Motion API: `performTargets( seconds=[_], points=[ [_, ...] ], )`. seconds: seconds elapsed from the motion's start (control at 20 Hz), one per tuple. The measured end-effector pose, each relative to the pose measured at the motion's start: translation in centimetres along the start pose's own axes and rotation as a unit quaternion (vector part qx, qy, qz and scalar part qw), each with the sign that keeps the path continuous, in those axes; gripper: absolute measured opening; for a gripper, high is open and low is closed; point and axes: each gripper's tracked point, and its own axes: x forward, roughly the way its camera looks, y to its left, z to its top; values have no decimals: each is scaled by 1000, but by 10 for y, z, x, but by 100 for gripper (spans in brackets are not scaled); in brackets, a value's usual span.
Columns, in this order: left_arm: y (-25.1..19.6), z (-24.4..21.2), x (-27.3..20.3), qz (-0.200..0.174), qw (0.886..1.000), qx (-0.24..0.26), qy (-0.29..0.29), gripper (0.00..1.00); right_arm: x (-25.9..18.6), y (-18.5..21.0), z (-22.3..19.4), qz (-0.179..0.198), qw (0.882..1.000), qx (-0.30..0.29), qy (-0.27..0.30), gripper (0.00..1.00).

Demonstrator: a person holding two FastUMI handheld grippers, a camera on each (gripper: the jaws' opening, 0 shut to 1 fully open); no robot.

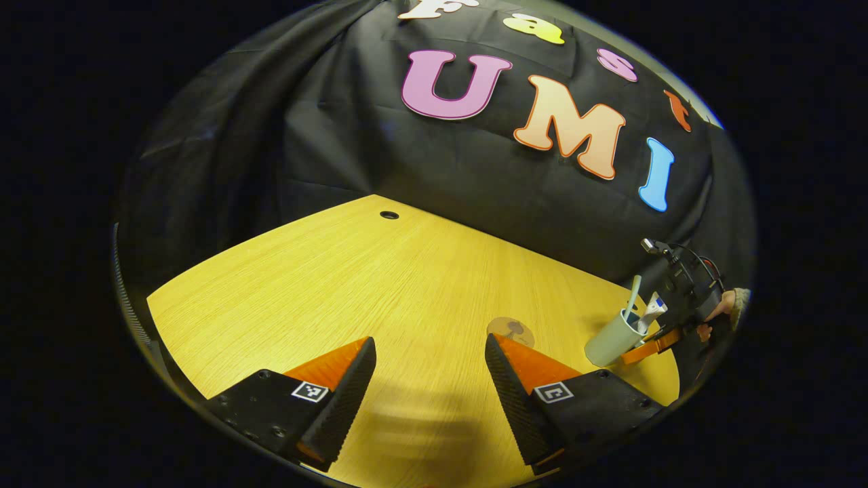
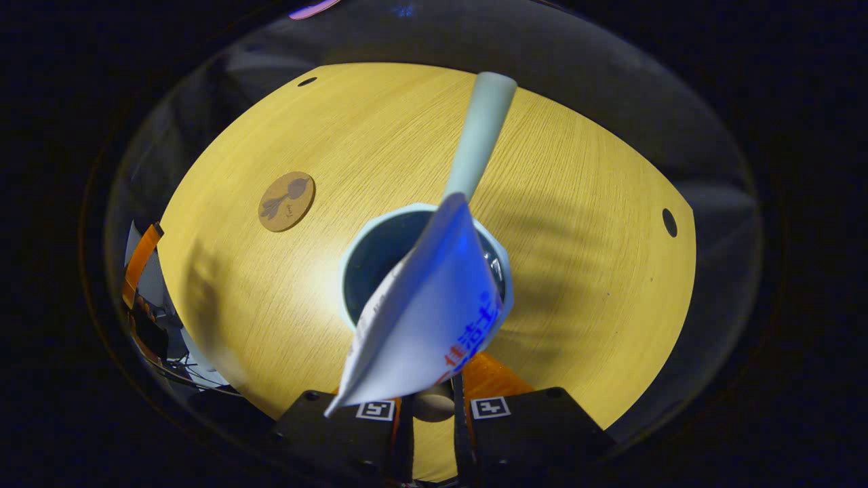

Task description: Put the toothbrush and toothpaste on the desktop into the cup, then pick up the cup and place it on the coaster on the desktop.

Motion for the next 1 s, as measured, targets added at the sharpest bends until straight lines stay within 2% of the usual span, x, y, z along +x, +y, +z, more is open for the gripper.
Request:
performTargets(
  seconds=[0.3, 0.55, 0.85, 1.0],
  points=[
    [-3, -4, 3, -11, 1000, 3, 15, 94, -31, 18, 28, 13, 999, -18, -26, 26],
    [10, -6, -2, -6, 1000, 11, 25, 94, -54, 40, 71, 42, 997, -57, -43, 26],
    [29, -10, -4, 3, 999, 30, 45, 94, -54, 56, 120, 61, 992, -98, -47, 27],
    [40, -11, -6, 5, 998, 38, 50, 94, -46, 81, 119, 54, 990, -121, -43, 27]
  ],
)
